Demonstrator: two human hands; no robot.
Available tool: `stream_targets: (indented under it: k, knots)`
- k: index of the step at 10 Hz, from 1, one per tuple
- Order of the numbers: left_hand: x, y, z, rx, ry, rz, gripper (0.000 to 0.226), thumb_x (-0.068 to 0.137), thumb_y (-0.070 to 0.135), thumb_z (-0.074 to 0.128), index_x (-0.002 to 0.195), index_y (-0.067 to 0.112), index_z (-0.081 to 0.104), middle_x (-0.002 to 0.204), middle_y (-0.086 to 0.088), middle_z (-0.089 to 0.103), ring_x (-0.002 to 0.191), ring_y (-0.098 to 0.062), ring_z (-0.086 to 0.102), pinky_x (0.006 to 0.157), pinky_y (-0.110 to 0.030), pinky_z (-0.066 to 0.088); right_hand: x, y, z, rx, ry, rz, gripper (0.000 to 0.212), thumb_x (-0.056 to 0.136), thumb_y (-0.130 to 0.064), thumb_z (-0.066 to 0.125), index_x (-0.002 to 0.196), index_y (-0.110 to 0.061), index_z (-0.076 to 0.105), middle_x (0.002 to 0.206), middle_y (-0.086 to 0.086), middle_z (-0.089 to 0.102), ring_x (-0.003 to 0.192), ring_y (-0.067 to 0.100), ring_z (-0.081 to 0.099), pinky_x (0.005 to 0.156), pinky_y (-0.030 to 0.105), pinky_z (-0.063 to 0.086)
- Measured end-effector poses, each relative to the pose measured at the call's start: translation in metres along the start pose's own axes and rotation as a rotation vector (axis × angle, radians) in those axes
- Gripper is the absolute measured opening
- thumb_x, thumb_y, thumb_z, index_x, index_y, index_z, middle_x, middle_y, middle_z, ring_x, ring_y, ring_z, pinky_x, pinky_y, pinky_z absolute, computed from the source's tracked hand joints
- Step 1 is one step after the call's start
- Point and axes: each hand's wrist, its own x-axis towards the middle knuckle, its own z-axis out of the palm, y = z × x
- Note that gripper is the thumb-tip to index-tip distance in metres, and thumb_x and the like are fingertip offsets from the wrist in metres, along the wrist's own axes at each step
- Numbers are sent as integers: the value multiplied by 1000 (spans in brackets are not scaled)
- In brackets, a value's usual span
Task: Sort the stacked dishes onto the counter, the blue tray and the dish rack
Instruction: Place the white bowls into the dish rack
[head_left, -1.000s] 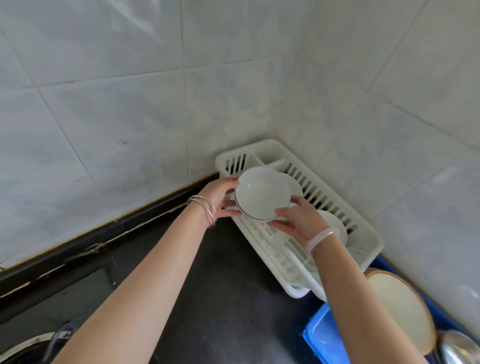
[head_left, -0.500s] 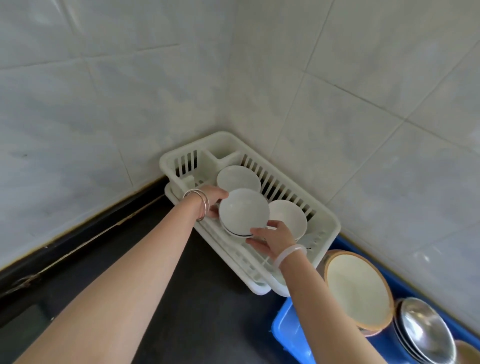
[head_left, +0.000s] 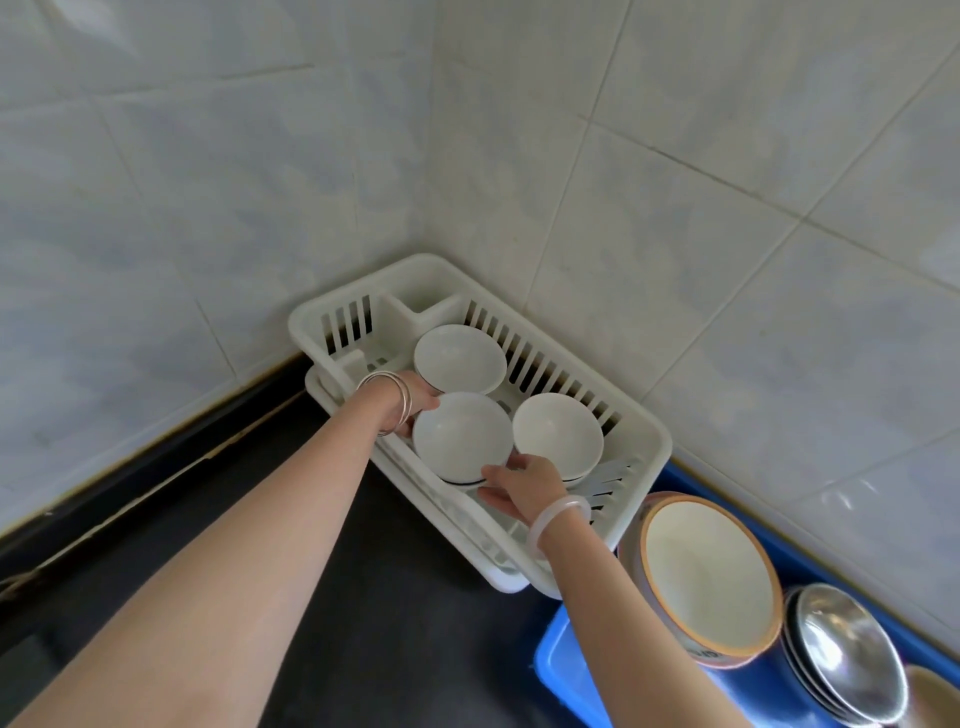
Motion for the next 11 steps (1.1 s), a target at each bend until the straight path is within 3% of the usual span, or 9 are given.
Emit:
stream_targets:
  k: [1, 2, 4, 5, 6, 7, 9, 10, 11]
  knots:
    - [0, -1, 0, 15, -16, 1, 38, 93, 14, 50, 129, 5, 48, 130, -18, 53, 112, -30, 53, 93, -40, 46, -1, -2, -3, 86, -22, 38, 9, 87, -17, 63, 82, -21, 57, 87, 6, 66, 80, 22, 68, 76, 34, 59]
    - [-1, -2, 4, 44, 3, 49, 36, 92, 15, 49, 127, 4, 50, 118, -17, 57, 100, -26, 51, 90, -38, 46, -4, -2, -3, 115, -24, 55, 5, 90, -22, 59, 85, -21, 57, 90, 3, 63, 78, 20, 65, 64, 28, 57]
    - [-4, -4, 10, 204, 75, 120, 15, 94, 21, 43, 99, 10, 54, 100, -12, 53, 91, -25, 49, 85, -34, 42, -10, -2, 1, 58, -13, 24, 5, 92, -27, 54, 95, -27, 50, 86, -7, 57, 74, 13, 64, 64, 26, 57]
    - [-4, -5, 15, 297, 137, 132, 26, 94, 24, 40, 105, 7, 58, 102, -14, 54, 91, -24, 48, 86, -33, 41, -17, -9, 4, 78, -14, 34, 7, 91, -21, 54, 84, -21, 55, 78, 1, 56, 69, 17, 64, 75, 33, 59]
    - [0, -6, 19, 274, 185, 139, 19, 94, 23, 39, 94, 9, 53, 95, -13, 54, 88, -25, 49, 78, -32, 38, -20, -12, 4, 132, 1, 35, 14, 91, -16, 53, 77, -14, 53, 73, 5, 54, 64, 19, 61, 88, 40, 54]
    - [-1, -7, 21, 282, 196, 132, 22, 93, 22, 39, 95, 7, 55, 94, -15, 56, 85, -26, 50, 77, -33, 40, -24, -11, 5, 106, 2, 19, 18, 91, -15, 50, 73, -14, 52, 71, 5, 53, 66, 20, 57, 86, 39, 53]
    - [-7, -7, 20, 335, 182, 172, 35, 92, 20, 40, 118, 1, 54, 115, -21, 60, 108, -36, 55, 95, -41, 44, -32, -10, 2, 38, -53, -13, 8, 92, -24, 49, 86, -25, 55, 80, 0, 54, 94, 27, 64, 91, 39, 51]
    - [-15, -5, 19, 258, 212, 188, 24, 94, 18, 37, 100, 5, 56, 98, -18, 56, 91, -29, 53, 81, -34, 41, -38, -9, -5, -11, -70, -48, 21, 94, -27, 45, 111, -21, 57, 98, 3, 59, 109, 29, 58, 94, 40, 49]
    - [-43, -8, 24, 151, 312, 243, 26, 96, 19, 34, 84, 10, 55, 99, -14, 52, 90, -24, 49, 80, -29, 36, -65, -19, -26, 48, 48, -259, 30, 96, -23, 44, 123, -19, 57, 117, 5, 61, 108, 24, 59, 97, 38, 47]
